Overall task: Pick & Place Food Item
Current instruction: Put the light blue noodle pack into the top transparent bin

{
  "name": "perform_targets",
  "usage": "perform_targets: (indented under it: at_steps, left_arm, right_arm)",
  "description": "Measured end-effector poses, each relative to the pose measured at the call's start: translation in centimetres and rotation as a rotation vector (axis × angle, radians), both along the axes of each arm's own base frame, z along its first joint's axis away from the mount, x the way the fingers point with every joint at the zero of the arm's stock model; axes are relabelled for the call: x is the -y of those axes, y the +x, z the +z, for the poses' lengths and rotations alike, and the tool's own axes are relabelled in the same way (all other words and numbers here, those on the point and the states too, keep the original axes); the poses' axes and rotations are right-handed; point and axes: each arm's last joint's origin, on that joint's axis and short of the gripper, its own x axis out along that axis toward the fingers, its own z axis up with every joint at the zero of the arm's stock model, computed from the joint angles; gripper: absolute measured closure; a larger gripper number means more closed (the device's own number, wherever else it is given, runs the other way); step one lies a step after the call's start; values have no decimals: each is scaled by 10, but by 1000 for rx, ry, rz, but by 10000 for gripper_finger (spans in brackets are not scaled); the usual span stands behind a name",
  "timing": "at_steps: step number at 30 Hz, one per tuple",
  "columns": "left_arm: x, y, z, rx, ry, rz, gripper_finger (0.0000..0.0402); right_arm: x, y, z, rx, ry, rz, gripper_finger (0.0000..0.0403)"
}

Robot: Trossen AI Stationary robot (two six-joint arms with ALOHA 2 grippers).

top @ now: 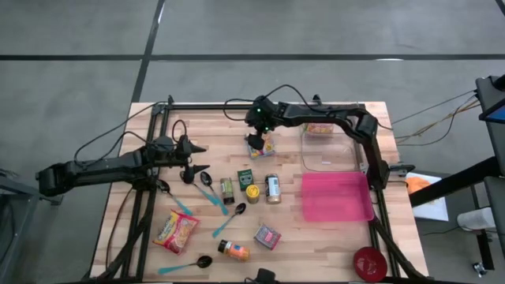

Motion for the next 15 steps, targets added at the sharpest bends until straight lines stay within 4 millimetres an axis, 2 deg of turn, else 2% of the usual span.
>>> perform_targets:
  at_steps: [7, 15]
  left_arm:
    - [0, 0, 0, -1, 0, 0, 55]
    - [0, 0, -1, -6, -3, 0, 55]
  right_arm:
    - [-13, -3, -6, -116, -2, -12, 74]
    - [-27, -23, 21, -234, 22, -97, 74]
